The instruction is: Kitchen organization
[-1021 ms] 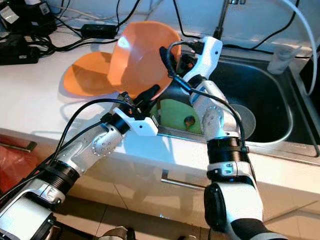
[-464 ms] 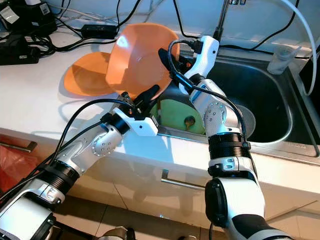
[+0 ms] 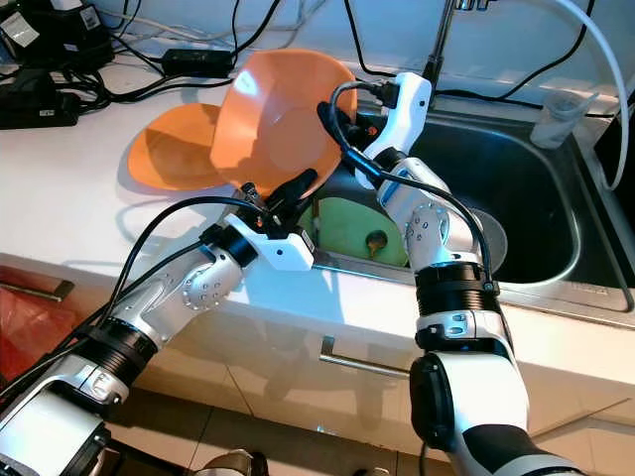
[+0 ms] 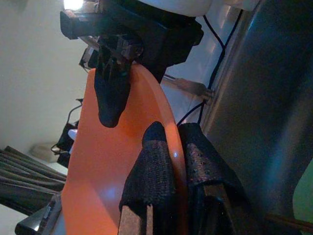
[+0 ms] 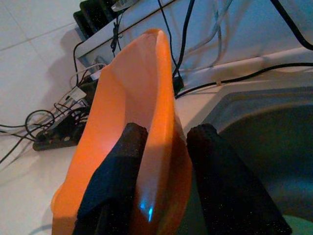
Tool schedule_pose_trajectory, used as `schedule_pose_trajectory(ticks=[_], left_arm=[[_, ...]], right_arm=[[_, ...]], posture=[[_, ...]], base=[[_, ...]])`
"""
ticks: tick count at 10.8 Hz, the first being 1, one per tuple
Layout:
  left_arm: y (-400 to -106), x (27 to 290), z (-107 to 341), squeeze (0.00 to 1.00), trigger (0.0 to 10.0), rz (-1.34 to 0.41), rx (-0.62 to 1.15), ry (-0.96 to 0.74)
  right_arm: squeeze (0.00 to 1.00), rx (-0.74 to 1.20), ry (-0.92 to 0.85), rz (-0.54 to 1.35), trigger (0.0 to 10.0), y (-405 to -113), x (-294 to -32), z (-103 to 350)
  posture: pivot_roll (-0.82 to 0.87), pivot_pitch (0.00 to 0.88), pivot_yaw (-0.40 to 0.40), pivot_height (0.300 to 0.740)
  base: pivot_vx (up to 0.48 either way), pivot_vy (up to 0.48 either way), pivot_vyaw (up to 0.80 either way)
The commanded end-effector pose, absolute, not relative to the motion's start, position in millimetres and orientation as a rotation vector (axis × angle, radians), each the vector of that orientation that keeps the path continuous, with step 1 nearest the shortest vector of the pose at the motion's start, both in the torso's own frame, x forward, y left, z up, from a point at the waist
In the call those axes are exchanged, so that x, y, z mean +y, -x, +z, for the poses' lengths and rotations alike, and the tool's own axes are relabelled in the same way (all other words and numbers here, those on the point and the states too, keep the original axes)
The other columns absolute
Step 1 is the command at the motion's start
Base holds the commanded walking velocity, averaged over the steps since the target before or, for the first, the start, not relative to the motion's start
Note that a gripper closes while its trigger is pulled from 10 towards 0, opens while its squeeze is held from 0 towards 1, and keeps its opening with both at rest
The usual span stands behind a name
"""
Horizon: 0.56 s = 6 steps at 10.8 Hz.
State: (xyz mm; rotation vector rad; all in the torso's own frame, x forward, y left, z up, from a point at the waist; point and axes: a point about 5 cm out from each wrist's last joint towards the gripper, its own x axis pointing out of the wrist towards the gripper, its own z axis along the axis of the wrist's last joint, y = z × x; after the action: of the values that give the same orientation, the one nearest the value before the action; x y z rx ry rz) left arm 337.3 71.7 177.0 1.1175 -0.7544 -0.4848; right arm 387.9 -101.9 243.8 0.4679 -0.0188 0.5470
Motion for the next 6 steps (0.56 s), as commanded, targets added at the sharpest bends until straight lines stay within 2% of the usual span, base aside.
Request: schedule_pose_trajectory(ticks=[1, 6], left_arm=[[-324.0, 50.1, 198.6, 0.00, 0.0, -0.507, -0.942, -1.054], [-322.2, 48.7, 200.9, 0.00, 0.0, -0.495, -0.966, -1.060]], right_arm=[[0.00, 0.112, -0.480, 0.500, 0.0, -387.6, -101.7, 213.6], [0.00, 0.128, -0.470, 0.500, 0.0, -387.3, -102.3, 210.0]], posture=[[0.09, 0.079, -0.022, 0.740], [0.09, 0.082, -0.025, 0.740]], base=[[0.000, 0.000, 0.00], [0.000, 0.000, 0.00]])
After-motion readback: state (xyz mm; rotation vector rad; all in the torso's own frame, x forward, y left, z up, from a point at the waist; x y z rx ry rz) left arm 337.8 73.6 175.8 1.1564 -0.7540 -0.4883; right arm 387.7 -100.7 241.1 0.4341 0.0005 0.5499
